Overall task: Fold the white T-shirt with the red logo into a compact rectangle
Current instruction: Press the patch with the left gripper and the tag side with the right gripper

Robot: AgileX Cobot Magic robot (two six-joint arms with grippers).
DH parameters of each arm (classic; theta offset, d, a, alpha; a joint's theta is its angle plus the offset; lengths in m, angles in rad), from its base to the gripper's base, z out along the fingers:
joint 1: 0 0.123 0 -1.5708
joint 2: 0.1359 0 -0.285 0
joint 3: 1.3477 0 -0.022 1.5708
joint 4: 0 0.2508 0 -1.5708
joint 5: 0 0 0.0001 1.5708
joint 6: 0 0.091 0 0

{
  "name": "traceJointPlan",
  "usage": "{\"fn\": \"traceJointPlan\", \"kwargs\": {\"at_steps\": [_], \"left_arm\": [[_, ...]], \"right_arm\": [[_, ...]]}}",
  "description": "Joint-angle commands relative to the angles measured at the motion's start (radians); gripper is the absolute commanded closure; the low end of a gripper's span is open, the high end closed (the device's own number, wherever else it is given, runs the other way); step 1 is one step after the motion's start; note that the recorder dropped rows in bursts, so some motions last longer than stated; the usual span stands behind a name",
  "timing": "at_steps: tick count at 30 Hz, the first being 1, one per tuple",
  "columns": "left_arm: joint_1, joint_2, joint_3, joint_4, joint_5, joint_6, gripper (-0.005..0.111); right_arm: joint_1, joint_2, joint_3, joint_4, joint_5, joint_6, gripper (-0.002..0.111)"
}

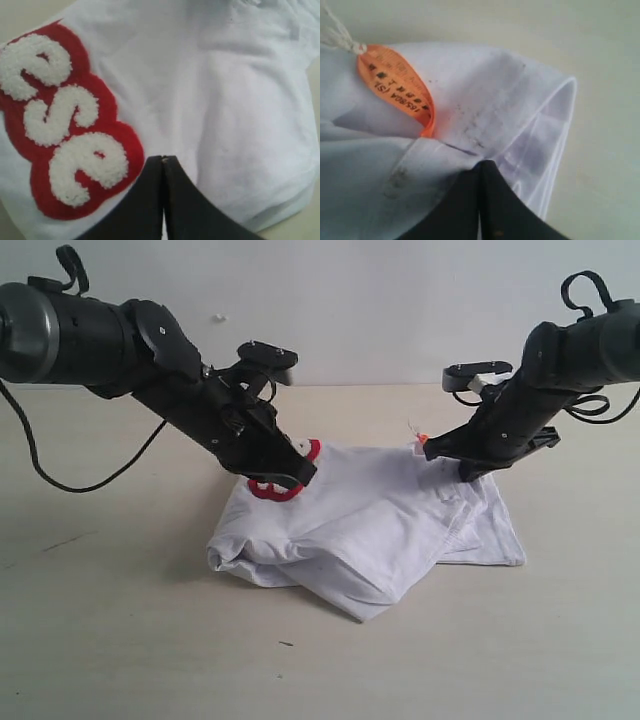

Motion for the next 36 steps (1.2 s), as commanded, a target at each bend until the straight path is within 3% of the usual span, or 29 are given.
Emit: {"fn": "traceJointPlan", "kwargs": {"at_steps": [1, 12, 22, 36], "left_arm": [[0.010, -0.009, -0.007, 0.004, -0.016, 0.014, 0.107], [0.019, -0.046, -0.007, -0.003, 0.068, 0.025, 0.107], [0.019, -0.015, 0.111, 0.006, 0.133, 0.029, 0.107], [0.019, 0.065, 0.108, 0.074, 0.167, 0.014, 0.107]], "right_arm": [[-0.006, -0.038, -0.027, 0.030, 0.040, -0.024, 0.108], [-0.006, -0.117, 0.006, 0.253, 0.152, -0.230, 0.108], [-0.004, -0.170, 0.144, 0.264, 0.081, -0.234, 0.108], [-0.004, -0.164, 0.195, 0.264, 0.032, -0.230, 0.108]]}}
